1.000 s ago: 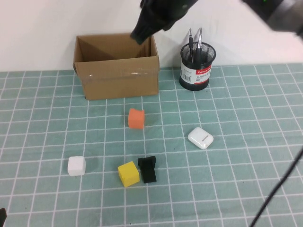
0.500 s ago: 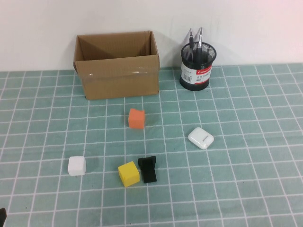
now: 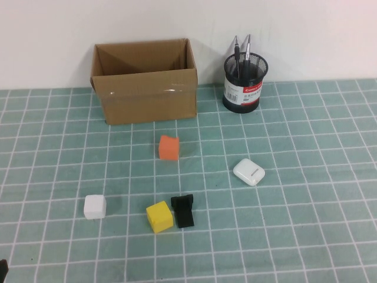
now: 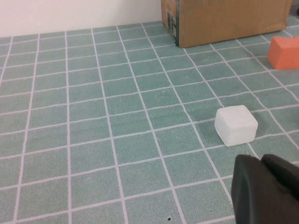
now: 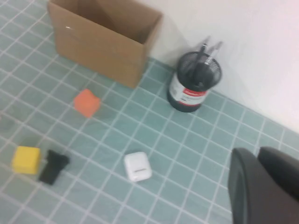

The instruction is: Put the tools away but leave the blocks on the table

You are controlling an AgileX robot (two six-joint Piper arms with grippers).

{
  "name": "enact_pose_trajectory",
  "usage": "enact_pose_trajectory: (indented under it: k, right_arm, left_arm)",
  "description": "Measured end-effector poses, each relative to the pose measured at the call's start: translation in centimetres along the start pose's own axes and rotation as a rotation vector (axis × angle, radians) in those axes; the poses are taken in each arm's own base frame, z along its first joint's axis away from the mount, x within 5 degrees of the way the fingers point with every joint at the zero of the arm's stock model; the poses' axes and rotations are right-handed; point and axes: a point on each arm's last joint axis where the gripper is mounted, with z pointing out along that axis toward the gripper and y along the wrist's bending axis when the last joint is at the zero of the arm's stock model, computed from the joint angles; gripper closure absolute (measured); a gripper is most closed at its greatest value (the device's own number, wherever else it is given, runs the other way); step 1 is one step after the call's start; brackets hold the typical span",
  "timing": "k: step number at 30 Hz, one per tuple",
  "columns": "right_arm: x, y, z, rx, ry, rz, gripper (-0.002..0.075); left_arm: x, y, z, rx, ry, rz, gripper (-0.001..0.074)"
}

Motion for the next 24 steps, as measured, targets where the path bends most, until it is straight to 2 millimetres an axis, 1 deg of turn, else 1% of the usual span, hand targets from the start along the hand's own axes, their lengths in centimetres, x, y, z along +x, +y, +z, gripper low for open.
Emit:
enact_pose_trajectory:
  k: [1,4,5,7,9,10,14,17,19,20,24]
  right_arm:
    - [1.5,-0.3,-0.1,0.008,-0.023,0.006,0.0733]
    - [7.2,-1.1,0.2,0.053,-0.113,0.051,0.0733]
    - [9.4,-1.2,0.4,0.072,-0.148,0.073,0.0733]
    - [13.6,-1.2,0.9,0.116,-0.23,0.112,0.0733]
    - [17.3,-1.0,1.6,0.162,-0.321,0.13,0.0733]
    - [19.0,-0.8,2.0,0.188,-0.361,0.143,0.0733]
    - [24.5,-0.4,3.3,0.29,-0.467,0.237,0.0733]
    - [27.4,-0.2,3.9,0.357,-0.507,0.309,0.0733]
    - [28.9,0.0,4.2,0.391,-0.523,0.338,0.0733]
    - [29.4,0.1,4.3,0.405,-0.527,0.348,0.0733]
    - [30.1,0.2,4.0,0.439,-0.547,0.361,0.0733]
  left_arm:
    - [0.0,0.0,0.0,0.0,0.0,0.0,0.0735]
    - [0.0,0.0,0.0,0.0,0.0,0.0,0.0735]
    - [0.0,0.0,0.0,0.0,0.0,0.0,0.0735]
    - [0.0,0.0,0.0,0.0,0.0,0.0,0.0735]
    - [0.0,0.0,0.0,0.0,0.0,0.0,0.0735]
    - [0.0,0.0,0.0,0.0,0.0,0.0,0.0735]
    - [0.0,0.0,0.0,0.0,0.0,0.0,0.0735]
    - [0.0,0.0,0.0,0.0,0.0,0.0,0.0735]
    - [0.0,0.0,0.0,0.0,0.0,0.0,0.0735]
    - [0.0,0.0,0.0,0.0,0.0,0.0,0.0735]
    - [0.0,0.0,0.0,0.0,0.0,0.0,0.0735]
